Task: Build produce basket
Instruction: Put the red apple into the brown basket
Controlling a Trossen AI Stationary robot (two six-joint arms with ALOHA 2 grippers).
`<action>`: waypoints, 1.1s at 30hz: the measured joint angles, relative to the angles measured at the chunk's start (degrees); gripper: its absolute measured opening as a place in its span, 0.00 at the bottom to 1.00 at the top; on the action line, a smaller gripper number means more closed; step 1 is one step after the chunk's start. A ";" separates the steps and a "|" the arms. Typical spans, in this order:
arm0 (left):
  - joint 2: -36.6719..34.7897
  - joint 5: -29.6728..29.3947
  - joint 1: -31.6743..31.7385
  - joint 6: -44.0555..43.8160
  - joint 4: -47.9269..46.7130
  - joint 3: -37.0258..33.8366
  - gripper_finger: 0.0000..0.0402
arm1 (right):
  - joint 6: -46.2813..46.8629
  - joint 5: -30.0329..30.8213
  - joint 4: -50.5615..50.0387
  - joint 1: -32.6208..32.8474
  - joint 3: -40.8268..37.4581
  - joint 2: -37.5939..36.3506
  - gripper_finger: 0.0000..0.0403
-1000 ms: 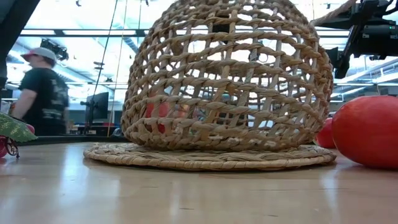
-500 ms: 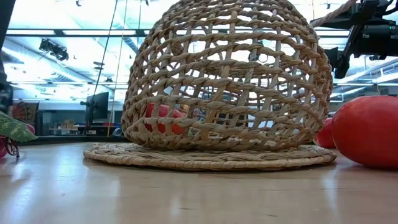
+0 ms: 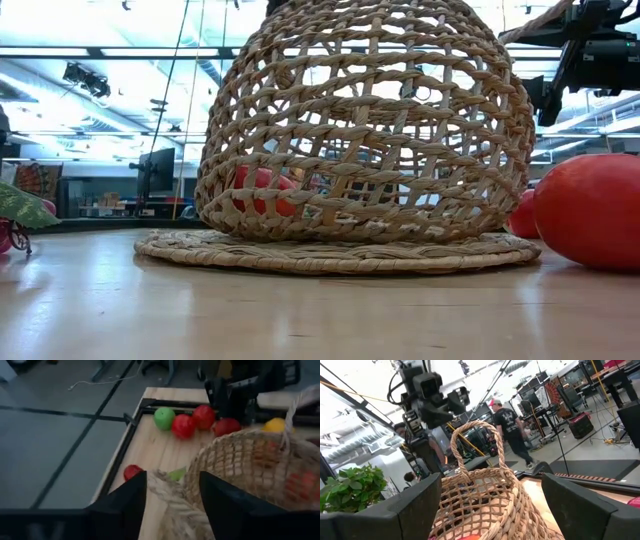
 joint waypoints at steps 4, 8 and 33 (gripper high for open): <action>-7.87 0.17 0.28 -6.73 12.88 -10.33 0.41 | 2.00 -0.03 1.50 0.01 0.00 0.02 0.87; -15.22 -0.70 0.90 -10.86 19.74 -18.86 0.38 | 12.18 0.07 5.71 0.00 0.00 -0.01 0.87; -51.28 -14.07 1.45 -41.56 53.51 -71.91 0.28 | 10.10 4.82 -19.13 -9.30 21.65 1.13 0.87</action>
